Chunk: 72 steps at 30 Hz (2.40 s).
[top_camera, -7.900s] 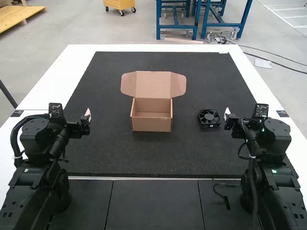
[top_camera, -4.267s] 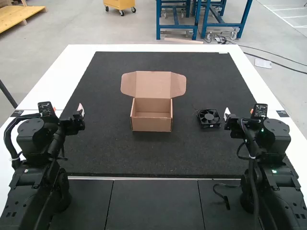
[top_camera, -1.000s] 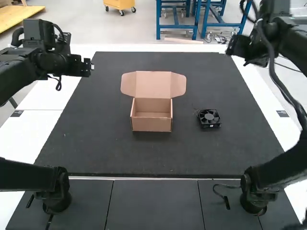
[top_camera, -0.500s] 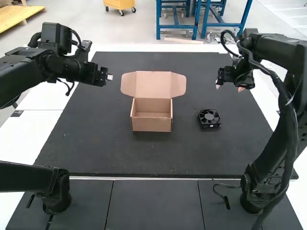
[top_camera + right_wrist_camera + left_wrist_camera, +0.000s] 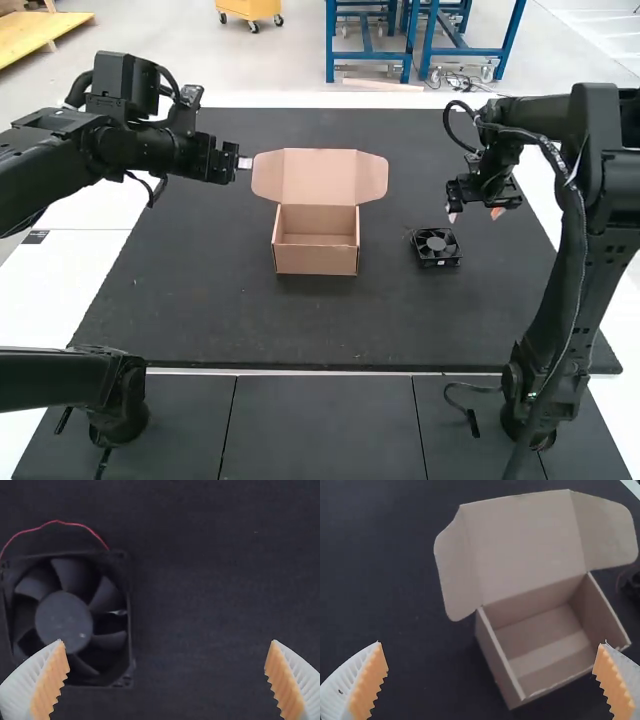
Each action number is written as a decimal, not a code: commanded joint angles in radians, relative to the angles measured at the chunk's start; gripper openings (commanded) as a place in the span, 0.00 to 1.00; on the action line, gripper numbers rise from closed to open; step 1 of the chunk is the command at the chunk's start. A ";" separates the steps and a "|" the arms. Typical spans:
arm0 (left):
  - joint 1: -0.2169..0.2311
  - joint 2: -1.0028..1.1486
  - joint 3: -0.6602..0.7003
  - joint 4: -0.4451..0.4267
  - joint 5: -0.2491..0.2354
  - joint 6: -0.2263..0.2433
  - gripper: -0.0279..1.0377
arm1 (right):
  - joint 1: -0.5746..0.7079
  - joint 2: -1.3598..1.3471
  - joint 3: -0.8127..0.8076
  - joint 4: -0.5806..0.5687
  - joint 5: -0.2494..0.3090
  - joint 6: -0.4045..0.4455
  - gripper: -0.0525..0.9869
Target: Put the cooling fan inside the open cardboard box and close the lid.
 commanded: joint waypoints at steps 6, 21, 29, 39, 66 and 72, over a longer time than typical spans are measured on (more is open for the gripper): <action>-0.002 -0.011 0.029 0.008 0.007 -0.019 0.93 | -0.007 0.089 0.082 -0.076 0.041 -0.060 0.91; 0.012 -0.003 0.048 0.025 -0.003 -0.032 0.93 | -0.002 0.106 0.057 -0.151 0.004 -0.028 0.91; 0.033 -0.003 0.049 0.022 -0.003 -0.032 0.93 | -0.001 0.115 0.045 -0.143 -0.034 0.007 0.90; 0.033 -0.003 0.061 0.014 -0.003 -0.032 0.93 | 0.004 0.135 0.036 -0.111 -0.014 0.033 0.90; 0.036 -0.005 0.066 0.014 -0.003 -0.032 0.93 | 0.004 0.192 0.034 -0.082 0.046 0.041 0.91; 0.061 -0.006 0.068 0.008 -0.003 -0.031 0.93 | 0.004 0.209 0.033 -0.082 0.046 0.041 0.91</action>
